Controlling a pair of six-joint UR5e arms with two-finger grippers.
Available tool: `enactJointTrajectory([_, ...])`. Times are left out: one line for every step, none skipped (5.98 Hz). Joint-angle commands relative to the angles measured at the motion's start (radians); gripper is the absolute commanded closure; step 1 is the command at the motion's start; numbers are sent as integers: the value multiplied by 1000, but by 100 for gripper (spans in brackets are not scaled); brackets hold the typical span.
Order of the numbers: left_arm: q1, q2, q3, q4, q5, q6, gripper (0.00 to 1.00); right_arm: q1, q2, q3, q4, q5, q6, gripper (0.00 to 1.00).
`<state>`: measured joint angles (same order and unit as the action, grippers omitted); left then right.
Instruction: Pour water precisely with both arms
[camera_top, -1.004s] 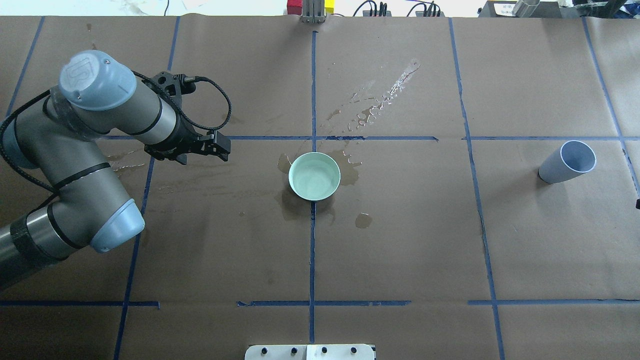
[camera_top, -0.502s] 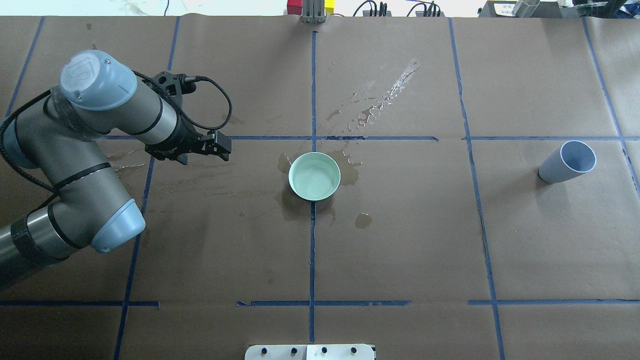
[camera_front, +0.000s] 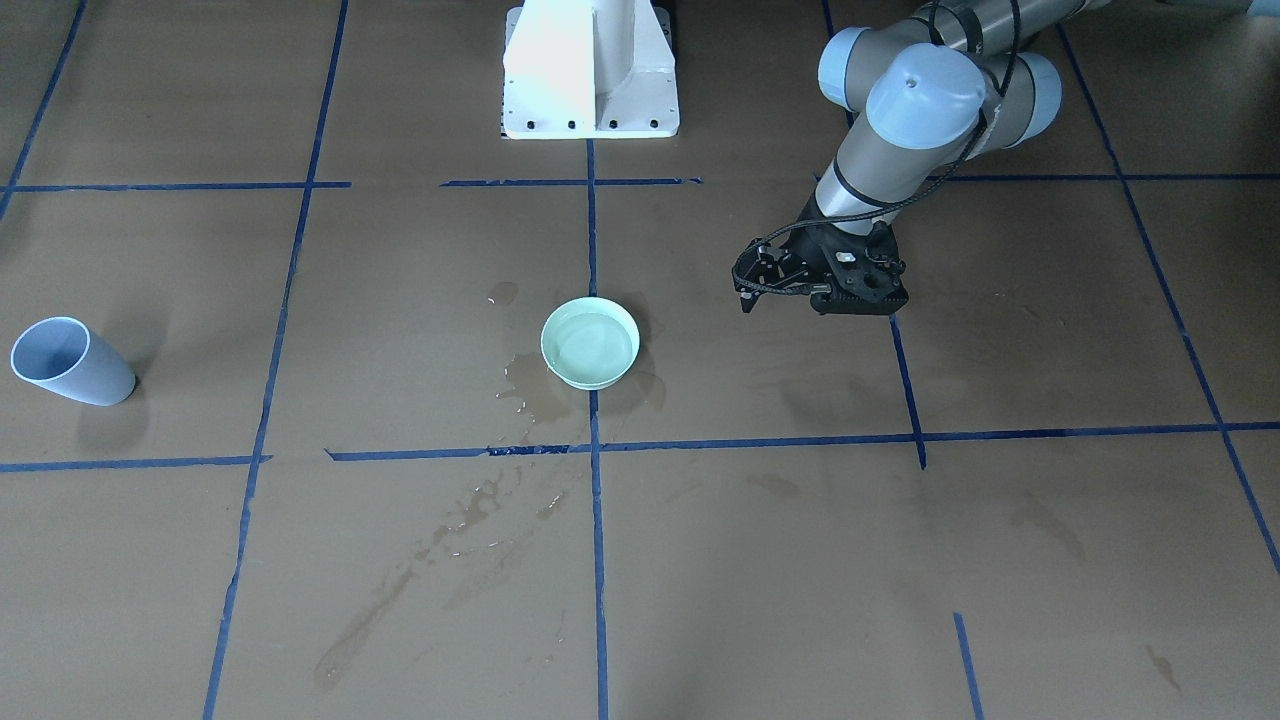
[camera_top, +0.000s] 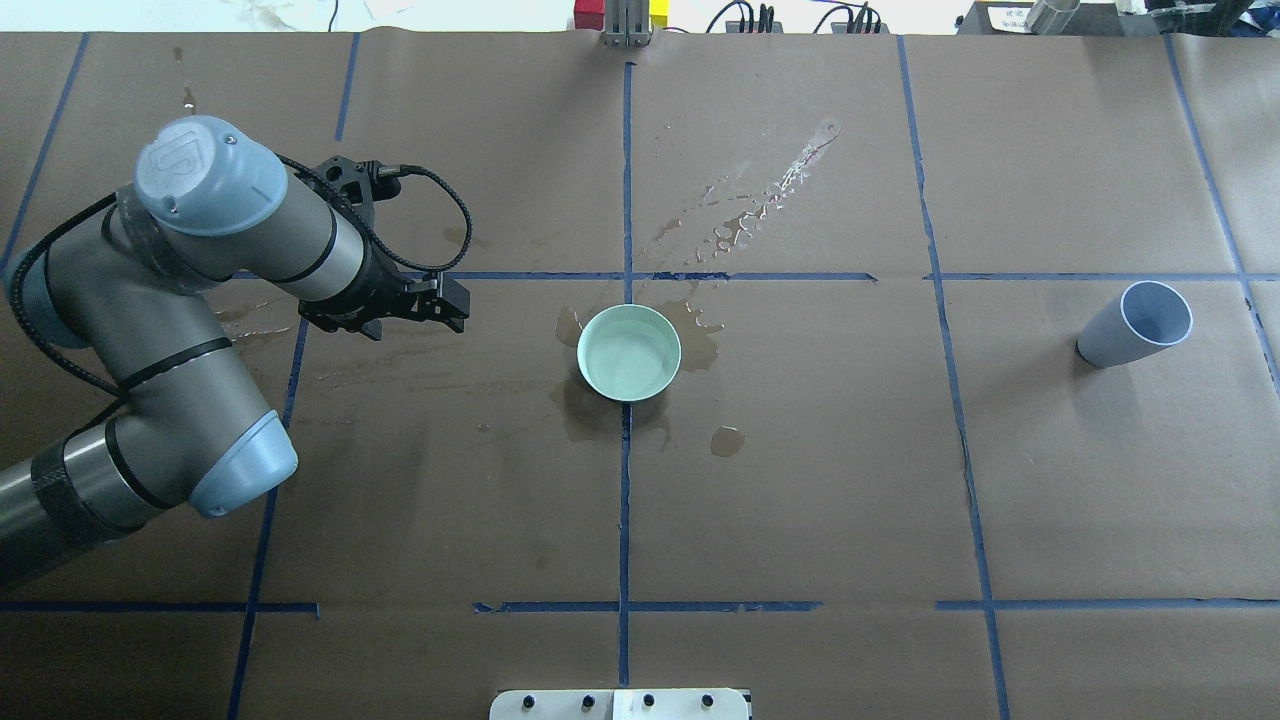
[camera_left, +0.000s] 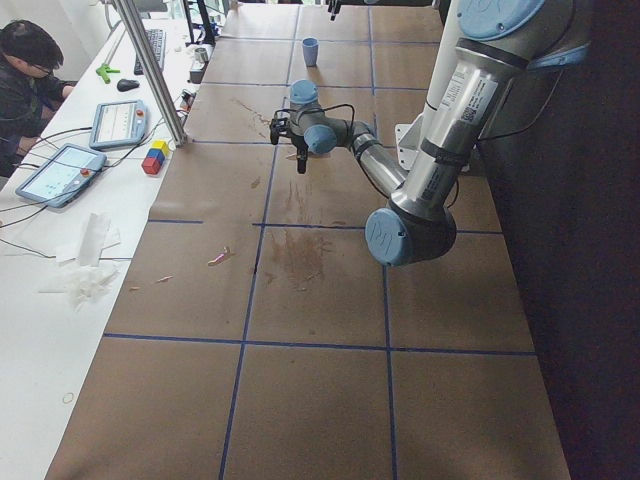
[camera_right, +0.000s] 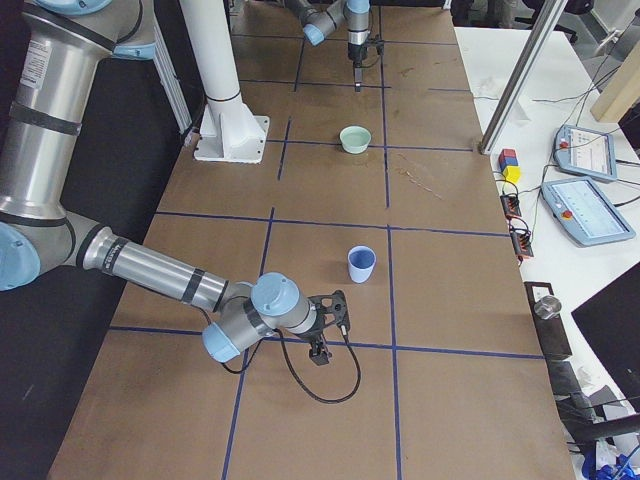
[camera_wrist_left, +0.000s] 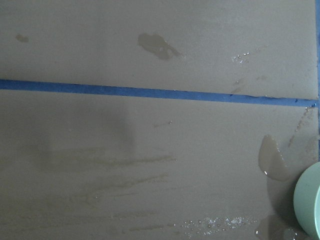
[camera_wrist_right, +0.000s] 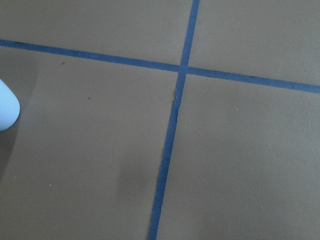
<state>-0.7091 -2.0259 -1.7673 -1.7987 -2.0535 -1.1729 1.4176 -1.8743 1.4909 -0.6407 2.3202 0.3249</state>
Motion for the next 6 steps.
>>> enactJointTrajectory([7, -16, 3, 1, 3, -7, 0, 44, 37, 59, -252, 99, -105, 0])
enactJointTrajectory([19, -29, 9, -1, 4, -48, 0, 50, 37, 140, -389, 96, -145, 0])
enactJointTrajectory([43, -54, 21, 1, 39, -69, 0, 87, 43, 216, -556, 75, -255, 0])
enactJointTrajectory([60, -68, 25, 1, 52, -85, 0, 137, 70, 283, -767, 39, -390, 0])
enactJointTrajectory([63, -91, 34, -2, 52, -117, 0, 189, 104, 307, -889, 9, -464, 0])
enactJointTrajectory([83, -130, 73, -5, 58, -182, 0, 192, 122, 305, -895, -31, -445, 0])
